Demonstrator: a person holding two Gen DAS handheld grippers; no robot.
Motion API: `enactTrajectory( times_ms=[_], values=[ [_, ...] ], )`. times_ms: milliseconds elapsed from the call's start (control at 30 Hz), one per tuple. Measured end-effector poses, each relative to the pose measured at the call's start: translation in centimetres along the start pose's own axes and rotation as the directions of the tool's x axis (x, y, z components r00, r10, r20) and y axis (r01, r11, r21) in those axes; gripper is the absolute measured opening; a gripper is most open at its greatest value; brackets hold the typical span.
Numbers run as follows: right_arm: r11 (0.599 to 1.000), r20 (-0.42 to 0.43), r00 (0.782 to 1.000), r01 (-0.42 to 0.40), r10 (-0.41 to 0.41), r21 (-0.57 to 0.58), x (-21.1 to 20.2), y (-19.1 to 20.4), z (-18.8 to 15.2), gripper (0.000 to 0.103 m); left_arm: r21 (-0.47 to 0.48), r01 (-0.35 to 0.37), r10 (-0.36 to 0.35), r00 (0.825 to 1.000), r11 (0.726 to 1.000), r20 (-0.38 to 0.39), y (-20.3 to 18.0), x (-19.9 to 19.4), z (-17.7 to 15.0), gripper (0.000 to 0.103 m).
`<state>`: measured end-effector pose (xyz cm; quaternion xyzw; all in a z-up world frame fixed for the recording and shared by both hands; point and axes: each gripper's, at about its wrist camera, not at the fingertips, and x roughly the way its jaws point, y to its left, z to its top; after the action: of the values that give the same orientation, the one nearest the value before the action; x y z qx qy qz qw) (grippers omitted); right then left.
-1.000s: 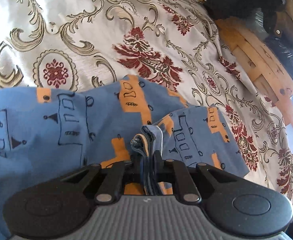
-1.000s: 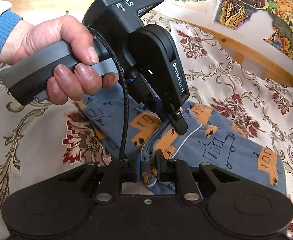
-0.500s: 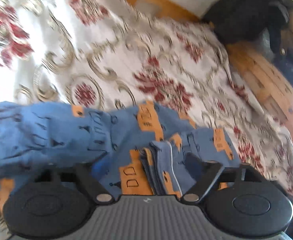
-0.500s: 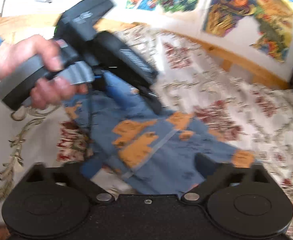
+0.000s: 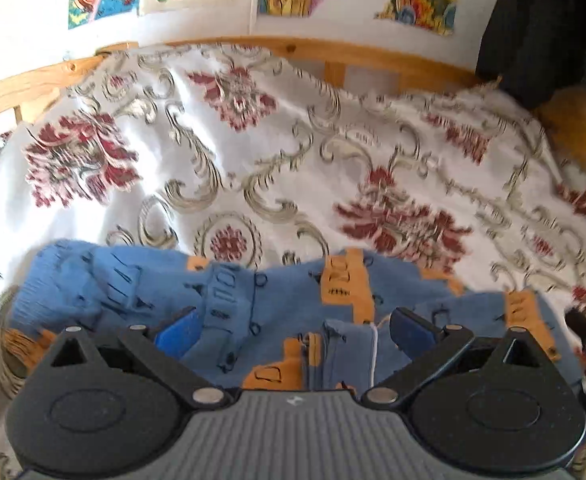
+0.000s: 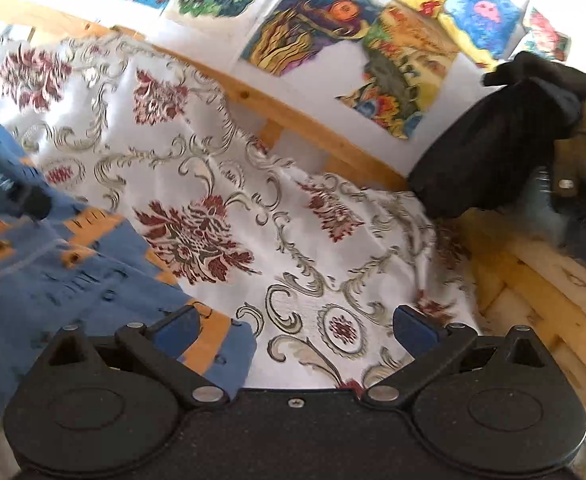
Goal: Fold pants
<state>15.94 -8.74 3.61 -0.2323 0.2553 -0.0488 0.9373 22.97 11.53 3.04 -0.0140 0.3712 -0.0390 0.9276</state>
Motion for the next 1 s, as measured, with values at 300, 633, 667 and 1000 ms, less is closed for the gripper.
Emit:
enactTrajectory(
  times_ms=[300, 633, 667, 1000],
  values=[
    [0.993, -0.102, 0.992, -0.061, 0.072, 0.104, 6.3, -1.3, -3.6, 0.102, 0.023, -0.004, 0.005, 0.998, 1.0, -0.066, 2.4, 3.5, -2.3, 0.103],
    [0.993, -0.038, 0.997, -0.068, 0.071, 0.093, -0.4, -2.0, -1.8, 0.102, -0.018, 0.121, -0.122, 0.991, 0.992, -0.048, 2.7, -0.8, -2.3, 0.103],
    [0.991, -0.038, 0.994, -0.097, 0.101, 0.095, -1.5, -1.6, -1.8, 0.102, -0.005, 0.112, -0.112, 0.993, 0.994, -0.049, 2.6, -1.3, -2.7, 0.103],
    [0.986, -0.045, 0.991, -0.128, 0.123, -0.105, -2.8, 3.7, -2.5, 0.102, 0.059, 0.029, -0.025, 0.998, 0.998, -0.061, 3.2, -2.8, -4.9, 0.103]
  ],
)
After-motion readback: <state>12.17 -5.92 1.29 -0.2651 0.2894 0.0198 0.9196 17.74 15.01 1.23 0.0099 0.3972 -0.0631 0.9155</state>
